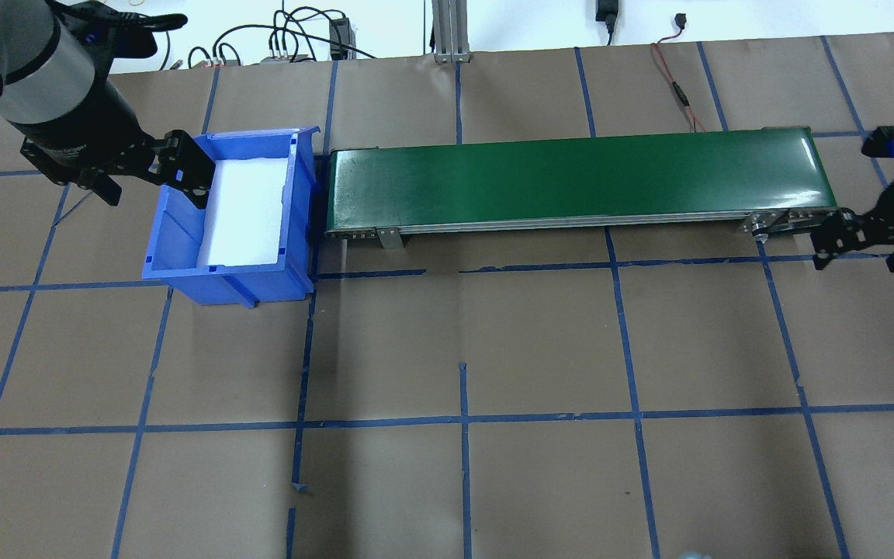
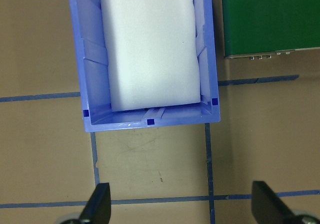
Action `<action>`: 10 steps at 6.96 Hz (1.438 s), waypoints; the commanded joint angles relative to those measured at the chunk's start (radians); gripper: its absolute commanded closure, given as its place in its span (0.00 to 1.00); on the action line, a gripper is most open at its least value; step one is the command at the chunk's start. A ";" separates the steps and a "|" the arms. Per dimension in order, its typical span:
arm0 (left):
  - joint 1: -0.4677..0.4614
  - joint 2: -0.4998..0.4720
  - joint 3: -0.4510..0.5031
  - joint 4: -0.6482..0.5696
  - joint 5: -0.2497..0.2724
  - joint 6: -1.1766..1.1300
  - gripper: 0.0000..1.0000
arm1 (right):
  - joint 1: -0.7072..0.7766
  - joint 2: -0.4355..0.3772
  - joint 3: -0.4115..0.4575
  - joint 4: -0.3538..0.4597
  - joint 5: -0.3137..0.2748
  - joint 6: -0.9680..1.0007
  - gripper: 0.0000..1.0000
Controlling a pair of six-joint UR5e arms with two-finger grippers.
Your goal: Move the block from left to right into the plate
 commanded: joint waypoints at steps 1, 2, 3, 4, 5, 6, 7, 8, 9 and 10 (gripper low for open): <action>0.000 0.000 0.000 -0.001 0.000 0.000 0.00 | 0.214 -0.042 -0.167 0.226 0.010 0.209 0.00; 0.000 0.000 0.000 -0.001 0.000 0.000 0.00 | 0.322 -0.075 -0.192 0.248 0.008 0.254 0.00; 0.000 0.000 -0.001 -0.001 0.000 0.000 0.00 | 0.430 -0.133 -0.196 0.333 0.078 0.321 0.00; 0.000 0.000 0.000 -0.001 0.000 0.000 0.00 | 0.469 -0.151 -0.235 0.342 0.086 0.381 0.00; 0.000 0.000 0.000 -0.001 0.000 0.000 0.00 | 0.470 -0.145 -0.239 0.348 0.083 0.382 0.00; 0.000 0.000 0.000 -0.001 0.000 0.000 0.00 | 0.467 -0.128 -0.233 0.340 0.089 0.382 0.00; 0.000 0.000 0.000 -0.001 0.000 0.000 0.00 | 0.467 -0.116 -0.237 0.346 0.083 0.386 0.00; 0.000 0.000 0.000 -0.001 0.000 0.000 0.00 | 0.468 -0.117 -0.255 0.362 0.061 0.397 0.00; 0.000 0.000 0.000 -0.001 0.000 0.000 0.00 | 0.470 -0.122 -0.268 0.406 0.057 0.432 0.00; 0.000 0.000 0.000 -0.001 0.000 0.000 0.00 | 0.468 -0.125 -0.277 0.418 0.056 0.446 0.00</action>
